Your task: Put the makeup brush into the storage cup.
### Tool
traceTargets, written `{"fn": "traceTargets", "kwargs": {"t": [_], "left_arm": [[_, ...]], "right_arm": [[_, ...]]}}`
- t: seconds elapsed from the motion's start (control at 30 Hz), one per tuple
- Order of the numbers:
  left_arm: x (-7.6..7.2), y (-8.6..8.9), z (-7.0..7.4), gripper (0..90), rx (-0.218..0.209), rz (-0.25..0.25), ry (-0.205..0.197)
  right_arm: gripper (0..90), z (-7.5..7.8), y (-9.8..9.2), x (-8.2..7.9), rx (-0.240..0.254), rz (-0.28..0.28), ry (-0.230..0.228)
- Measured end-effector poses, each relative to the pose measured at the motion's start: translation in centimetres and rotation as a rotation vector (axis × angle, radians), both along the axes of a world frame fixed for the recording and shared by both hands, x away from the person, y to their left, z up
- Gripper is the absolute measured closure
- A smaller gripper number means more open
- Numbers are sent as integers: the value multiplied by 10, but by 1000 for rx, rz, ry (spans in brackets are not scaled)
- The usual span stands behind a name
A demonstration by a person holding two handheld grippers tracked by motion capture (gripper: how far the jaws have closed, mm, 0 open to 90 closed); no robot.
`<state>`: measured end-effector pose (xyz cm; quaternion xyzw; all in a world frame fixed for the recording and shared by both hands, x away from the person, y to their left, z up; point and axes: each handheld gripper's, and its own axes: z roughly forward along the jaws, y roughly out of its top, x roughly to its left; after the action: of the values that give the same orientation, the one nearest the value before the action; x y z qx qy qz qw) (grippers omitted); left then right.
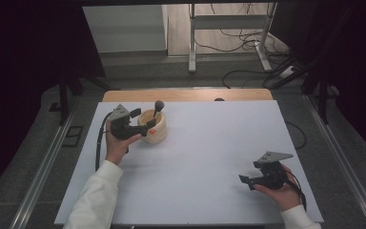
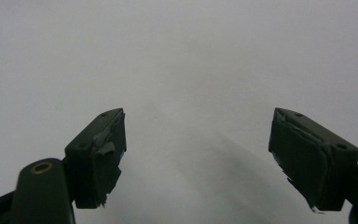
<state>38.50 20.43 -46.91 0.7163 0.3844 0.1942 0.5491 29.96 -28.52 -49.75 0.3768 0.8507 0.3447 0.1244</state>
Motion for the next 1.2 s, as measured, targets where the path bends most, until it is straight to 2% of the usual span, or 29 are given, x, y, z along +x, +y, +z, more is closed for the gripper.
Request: {"fn": "traceTargets", "kwargs": {"t": [0.47, 0.57, 0.7, 0.77, 0.97, 1.2], "left_arm": [[-19, 2, 11, 127, 36, -10, 25], [-23, 1, 10, 123, 50, -10, 38], [-30, 1, 7, 119, 52, 3, 76], [-35, 1, 7, 121, 55, 3, 79], [-53, -1, 4, 121, 109, -12, 102], [-67, 1, -5, 120, 132, -26, 125]], "right_arm": [[197, -1, 0, 3, 7, -1, 1], [198, -2, 0, 6, 10, 7, -1], [197, -3, 1, 9, 12, 7, -1], [198, -3, 2, 9, 8, 9, -1], [197, -1, 3, 6, 1, 9, -14], [197, 1, 1, 3, 6, -2, -26]]}}
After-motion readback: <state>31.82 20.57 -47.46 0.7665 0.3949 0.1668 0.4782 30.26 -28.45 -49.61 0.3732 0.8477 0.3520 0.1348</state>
